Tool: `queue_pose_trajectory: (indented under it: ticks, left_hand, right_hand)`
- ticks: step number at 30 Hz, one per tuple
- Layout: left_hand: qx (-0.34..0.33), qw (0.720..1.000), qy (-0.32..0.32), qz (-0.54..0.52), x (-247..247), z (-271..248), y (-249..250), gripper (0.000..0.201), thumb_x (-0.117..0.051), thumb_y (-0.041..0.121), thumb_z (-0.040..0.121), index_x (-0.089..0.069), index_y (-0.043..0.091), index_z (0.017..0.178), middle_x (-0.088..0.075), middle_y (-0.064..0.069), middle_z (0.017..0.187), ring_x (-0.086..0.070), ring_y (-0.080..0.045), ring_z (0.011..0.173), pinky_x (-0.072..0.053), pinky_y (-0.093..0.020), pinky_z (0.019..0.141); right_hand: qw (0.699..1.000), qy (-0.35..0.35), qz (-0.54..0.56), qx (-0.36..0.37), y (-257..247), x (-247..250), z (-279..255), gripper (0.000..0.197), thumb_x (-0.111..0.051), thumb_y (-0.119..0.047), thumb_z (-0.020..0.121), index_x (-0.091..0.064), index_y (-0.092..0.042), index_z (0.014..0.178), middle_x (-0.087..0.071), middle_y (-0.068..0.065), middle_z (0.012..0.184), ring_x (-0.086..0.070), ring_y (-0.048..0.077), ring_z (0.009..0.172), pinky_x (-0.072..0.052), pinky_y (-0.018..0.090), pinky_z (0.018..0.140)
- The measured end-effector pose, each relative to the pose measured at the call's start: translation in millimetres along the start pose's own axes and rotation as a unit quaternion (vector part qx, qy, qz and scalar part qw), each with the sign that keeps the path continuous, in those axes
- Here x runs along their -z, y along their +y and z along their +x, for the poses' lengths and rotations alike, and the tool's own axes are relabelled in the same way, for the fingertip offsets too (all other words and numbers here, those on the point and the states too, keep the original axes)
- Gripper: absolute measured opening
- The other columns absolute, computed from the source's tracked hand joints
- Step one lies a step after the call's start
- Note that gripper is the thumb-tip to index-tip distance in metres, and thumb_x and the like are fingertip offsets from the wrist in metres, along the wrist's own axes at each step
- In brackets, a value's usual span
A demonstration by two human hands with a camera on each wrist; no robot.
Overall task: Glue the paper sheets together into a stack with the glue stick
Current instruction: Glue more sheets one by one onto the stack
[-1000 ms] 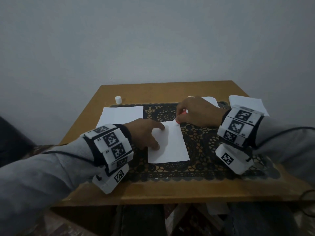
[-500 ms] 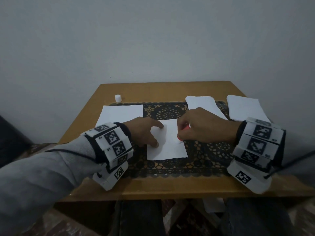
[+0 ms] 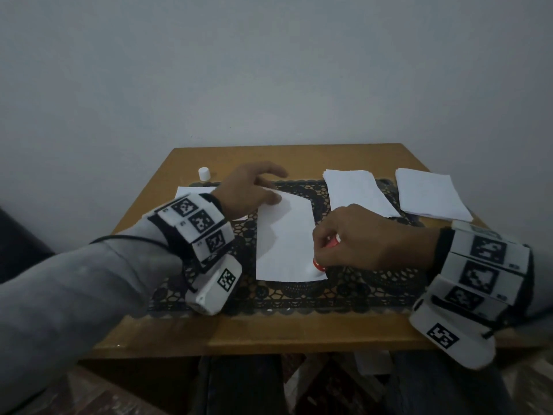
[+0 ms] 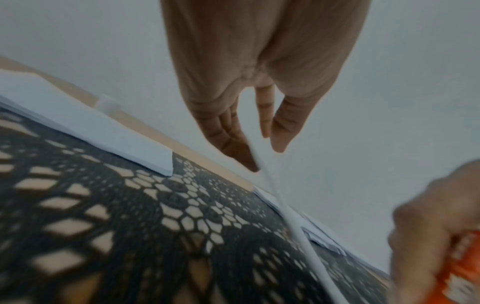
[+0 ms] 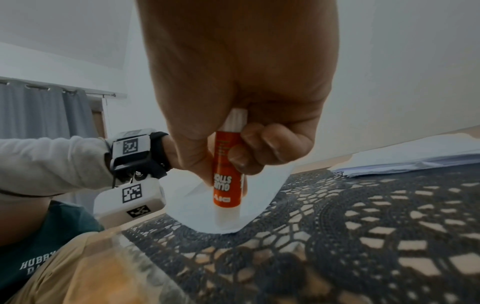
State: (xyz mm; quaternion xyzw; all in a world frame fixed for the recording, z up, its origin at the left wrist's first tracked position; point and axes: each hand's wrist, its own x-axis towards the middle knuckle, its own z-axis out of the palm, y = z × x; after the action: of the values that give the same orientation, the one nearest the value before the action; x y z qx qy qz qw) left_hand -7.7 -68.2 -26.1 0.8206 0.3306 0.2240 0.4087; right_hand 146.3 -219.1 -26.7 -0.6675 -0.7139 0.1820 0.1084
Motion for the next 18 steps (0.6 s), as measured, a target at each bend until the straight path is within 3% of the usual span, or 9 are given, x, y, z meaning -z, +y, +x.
queue_pose_trajectory:
  ticks: [2, 6, 9, 11, 14, 16, 18]
  left_hand:
    - [-0.019, 1.0, -0.023, 0.01, 4.9, 2.2, 2.3, 0.036, -0.064, -0.01, 0.078, -0.071, 0.022, 0.094, -0.066, -0.001, 0.087, -0.058, -0.01, 0.079, -0.048, -0.029, 0.071]
    - [0.01, 0.986, -0.16, 0.05, 16.9, -8.0, 2.0, 0.033, -0.061, -0.012, 0.081, -0.073, 0.014, 0.097, -0.071, -0.006, 0.099, -0.064, -0.012, 0.083, -0.054, -0.021, 0.073]
    - [0.038, 0.972, -0.213, 0.09, 24.3, -19.1, -3.6, 0.035, -0.062, -0.008, 0.081, -0.074, 0.021, 0.096, -0.072, 0.014, 0.093, -0.065, -0.003, 0.084, -0.053, -0.017, 0.077]
    - [0.059, 0.968, -0.218, 0.109, 26.1, -25.6, -7.9, 0.037, -0.061, -0.006, 0.081, -0.075, 0.024, 0.097, -0.068, 0.024, 0.09, -0.061, -0.002, 0.084, -0.05, -0.016, 0.079]
    - [0.066, 0.966, -0.216, 0.125, 24.4, -31.2, -15.1, 0.037, -0.062, -0.003, 0.081, -0.075, 0.025, 0.102, -0.065, 0.017, 0.104, -0.056, -0.01, 0.095, -0.044, -0.021, 0.084]
    - [0.063, 0.969, -0.195, 0.139, 21.3, -33.0, -19.6, 0.037, -0.065, 0.0, 0.08, -0.073, 0.026, 0.105, -0.063, 0.01, 0.114, -0.055, -0.014, 0.104, -0.044, -0.025, 0.092]
    - [0.067, 0.974, -0.16, 0.149, 17.4, -33.4, -24.4, 0.038, -0.068, 0.002, 0.079, -0.071, 0.024, 0.11, -0.06, 0.006, 0.122, -0.054, -0.017, 0.108, -0.044, -0.029, 0.098]
  right_hand:
    - [1.0, -0.015, 0.001, 0.004, 2.5, 2.4, 1.4, 0.014, -0.068, -0.028, 0.083, -0.076, -0.02, 0.074, -0.071, -0.008, 0.077, -0.062, 0.006, 0.076, -0.053, 0.03, 0.075]
    - [0.999, -0.049, 0.002, 0.016, 11.0, 9.1, 4.7, 0.017, -0.064, -0.027, 0.085, -0.077, -0.02, 0.076, -0.072, -0.008, 0.078, -0.064, 0.012, 0.077, -0.053, 0.039, 0.078]
    - [0.999, -0.045, 0.004, 0.019, 17.5, 17.4, 6.6, 0.019, -0.064, -0.027, 0.086, -0.077, -0.02, 0.073, -0.073, -0.008, 0.077, -0.066, 0.015, 0.078, -0.052, 0.043, 0.081]
    - [1.0, -0.01, 0.013, 0.009, 21.3, 25.3, 8.2, 0.021, -0.064, -0.027, 0.085, -0.077, -0.023, 0.069, -0.073, -0.009, 0.076, -0.065, 0.015, 0.079, -0.051, 0.043, 0.082]
    - [0.997, 0.06, 0.032, -0.025, 28.2, 36.8, 13.1, 0.024, -0.066, -0.027, 0.085, -0.074, -0.029, 0.063, -0.071, -0.012, 0.07, -0.062, 0.014, 0.074, -0.048, 0.037, 0.074]
    - [0.993, 0.105, 0.04, -0.047, 34.2, 40.3, 18.9, 0.022, -0.066, -0.026, 0.085, -0.075, -0.025, 0.065, -0.065, -0.011, 0.059, -0.053, 0.007, 0.059, -0.04, 0.031, 0.059]
    - [0.987, 0.14, 0.031, -0.071, 39.6, 40.5, 23.7, 0.019, -0.067, -0.027, 0.084, -0.077, -0.019, 0.069, -0.059, -0.009, 0.052, -0.048, 0.001, 0.051, -0.035, 0.027, 0.055]
